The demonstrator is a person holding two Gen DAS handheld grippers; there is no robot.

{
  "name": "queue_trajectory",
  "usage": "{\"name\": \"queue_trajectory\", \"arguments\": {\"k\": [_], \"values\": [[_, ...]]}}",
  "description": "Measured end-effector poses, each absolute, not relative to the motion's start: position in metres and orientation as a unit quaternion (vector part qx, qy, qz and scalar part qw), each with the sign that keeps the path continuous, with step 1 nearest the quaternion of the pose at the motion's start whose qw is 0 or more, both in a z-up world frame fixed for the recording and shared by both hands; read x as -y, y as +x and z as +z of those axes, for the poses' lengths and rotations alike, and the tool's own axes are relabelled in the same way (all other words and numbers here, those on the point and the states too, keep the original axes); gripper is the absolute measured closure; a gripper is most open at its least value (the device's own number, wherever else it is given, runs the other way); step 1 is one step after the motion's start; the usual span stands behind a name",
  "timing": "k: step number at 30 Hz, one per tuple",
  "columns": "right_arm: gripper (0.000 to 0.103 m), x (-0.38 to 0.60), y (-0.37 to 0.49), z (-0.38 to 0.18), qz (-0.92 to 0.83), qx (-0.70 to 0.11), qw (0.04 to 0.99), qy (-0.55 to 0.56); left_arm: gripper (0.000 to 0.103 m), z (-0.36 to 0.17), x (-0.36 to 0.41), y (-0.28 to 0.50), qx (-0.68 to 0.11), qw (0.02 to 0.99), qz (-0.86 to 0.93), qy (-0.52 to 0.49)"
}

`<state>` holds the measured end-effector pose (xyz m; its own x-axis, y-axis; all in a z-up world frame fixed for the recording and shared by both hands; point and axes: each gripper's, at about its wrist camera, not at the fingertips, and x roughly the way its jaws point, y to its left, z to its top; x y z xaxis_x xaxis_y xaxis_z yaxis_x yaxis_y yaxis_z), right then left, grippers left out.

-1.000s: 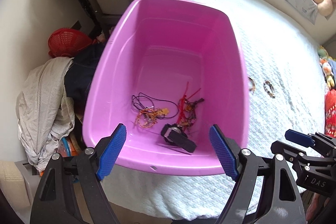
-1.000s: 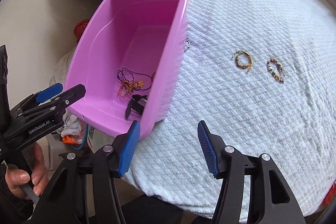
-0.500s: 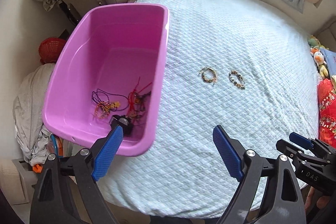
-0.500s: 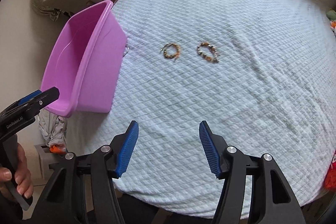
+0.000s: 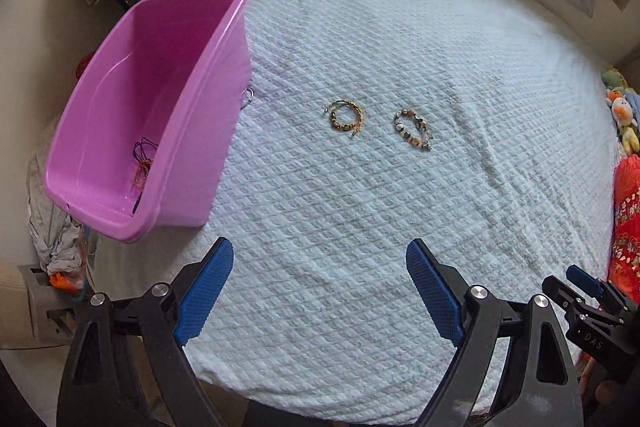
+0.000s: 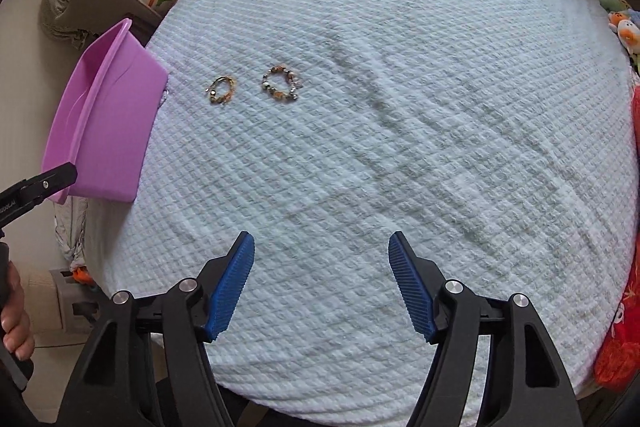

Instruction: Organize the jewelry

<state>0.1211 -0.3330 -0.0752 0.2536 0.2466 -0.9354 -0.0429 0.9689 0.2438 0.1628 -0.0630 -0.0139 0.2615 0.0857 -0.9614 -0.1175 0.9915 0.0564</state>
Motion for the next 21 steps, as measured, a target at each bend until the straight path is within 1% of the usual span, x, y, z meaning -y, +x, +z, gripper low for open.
{"name": "queue_trajectory", "arguments": {"k": [2, 4, 7, 14, 21], "values": [[0.035, 0.339, 0.128, -0.084, 0.087, -0.604, 0.787, 0.09, 0.016, -0.021, 0.067, 0.166, -0.608, 0.792, 0.063, -0.006], [0.035, 0.342, 0.138, -0.093, 0.085, -0.599, 0.79, 0.094, 0.013, -0.03, 0.068, 0.169, -0.606, 0.793, 0.061, -0.003], [0.035, 0.338, 0.154, -0.103, 0.083, -0.584, 0.803, 0.091, 0.012, -0.05, 0.066, 0.178, -0.602, 0.797, 0.054, -0.001], [0.035, 0.305, 0.193, -0.138, 0.09, -0.52, 0.846, 0.073, 0.012, -0.11, 0.065, 0.215, -0.547, 0.837, 0.031, -0.002], [0.035, 0.266, 0.241, -0.191, 0.107, -0.493, 0.862, 0.053, 0.012, -0.175, 0.063, 0.263, -0.51, 0.86, 0.02, 0.0]]}}
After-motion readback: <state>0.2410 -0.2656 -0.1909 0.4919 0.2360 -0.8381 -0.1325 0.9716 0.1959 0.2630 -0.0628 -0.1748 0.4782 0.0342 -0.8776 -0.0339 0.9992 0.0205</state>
